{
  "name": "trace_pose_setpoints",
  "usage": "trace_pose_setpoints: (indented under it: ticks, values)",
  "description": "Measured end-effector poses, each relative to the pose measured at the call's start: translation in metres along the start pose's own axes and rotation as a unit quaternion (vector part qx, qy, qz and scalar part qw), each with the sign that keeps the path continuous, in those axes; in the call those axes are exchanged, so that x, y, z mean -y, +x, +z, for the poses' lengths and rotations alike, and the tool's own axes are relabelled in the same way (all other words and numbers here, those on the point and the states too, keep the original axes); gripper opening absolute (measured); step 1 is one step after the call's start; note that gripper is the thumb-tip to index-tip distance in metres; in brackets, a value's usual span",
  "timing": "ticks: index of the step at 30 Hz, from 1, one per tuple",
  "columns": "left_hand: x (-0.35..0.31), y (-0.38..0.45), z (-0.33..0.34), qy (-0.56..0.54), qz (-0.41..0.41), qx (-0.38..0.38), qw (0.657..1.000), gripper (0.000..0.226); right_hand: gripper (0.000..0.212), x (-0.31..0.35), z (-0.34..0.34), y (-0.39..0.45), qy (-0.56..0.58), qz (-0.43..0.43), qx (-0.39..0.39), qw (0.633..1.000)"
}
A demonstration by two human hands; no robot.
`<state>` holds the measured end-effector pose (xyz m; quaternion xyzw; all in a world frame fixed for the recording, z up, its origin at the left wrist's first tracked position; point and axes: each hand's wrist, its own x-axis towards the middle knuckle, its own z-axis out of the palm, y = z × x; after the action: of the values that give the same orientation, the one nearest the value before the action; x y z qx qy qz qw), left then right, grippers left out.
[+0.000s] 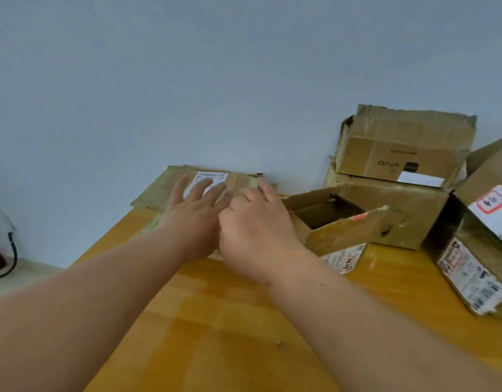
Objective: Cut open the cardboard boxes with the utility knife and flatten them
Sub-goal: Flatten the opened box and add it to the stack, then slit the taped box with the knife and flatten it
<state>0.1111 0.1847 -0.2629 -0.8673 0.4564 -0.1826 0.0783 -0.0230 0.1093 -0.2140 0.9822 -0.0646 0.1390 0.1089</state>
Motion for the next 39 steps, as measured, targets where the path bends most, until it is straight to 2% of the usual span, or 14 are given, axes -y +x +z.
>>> trace_pose_setpoints:
  ticks: [5, 7, 10, 13, 15, 17, 25, 28, 33, 39]
  values:
    - [-0.04, -0.005, -0.042, 0.023, 0.019, -0.105, 0.994, 0.08, 0.045, -0.061, -0.031, -0.06, -0.007, 0.108, -0.042, 0.993]
    - [-0.06, -0.006, -0.057, 0.014, 0.043, -0.138, 0.989, 0.079, 0.056, -0.082, -0.036, -0.087, 0.005, 0.149, -0.029, 0.988]
    - [-0.09, -0.011, -0.074, 0.017, 0.1, -0.163, 0.981, 0.073, 0.065, -0.102, -0.034, -0.119, 0.035, 0.156, 0.026, 0.987]
    - [-0.116, -0.017, -0.08, 0.037, 0.154, -0.125, 0.979, 0.068, 0.053, -0.112, -0.027, -0.142, 0.029, 0.125, 0.061, 0.99]
    - [-0.129, -0.023, -0.08, 0.026, 0.157, -0.085, 0.984, 0.065, 0.036, -0.116, -0.021, -0.154, 0.032, 0.115, 0.053, 0.991]
    - [-0.139, -0.03, -0.08, 0.02, 0.149, -0.067, 0.986, 0.065, 0.031, -0.12, -0.016, -0.166, 0.053, 0.125, 0.036, 0.99]
    - [-0.16, -0.052, -0.103, 0.069, 0.181, -0.105, 0.975, 0.053, 0.044, -0.128, -0.002, -0.21, 0.124, 0.155, 0.006, 0.98]
    - [-0.165, -0.06, -0.109, 0.068, 0.175, -0.108, 0.976, 0.057, 0.044, -0.129, -0.003, -0.227, 0.146, 0.157, -0.018, 0.977]
    - [-0.165, -0.069, -0.119, 0.088, 0.177, -0.062, 0.978, 0.08, 0.042, -0.134, -0.011, -0.249, 0.172, 0.143, -0.033, 0.974]
    - [-0.18, -0.083, -0.124, 0.06, 0.143, 0.008, 0.988, 0.072, 0.049, -0.124, -0.017, -0.264, 0.158, 0.149, -0.017, 0.976]
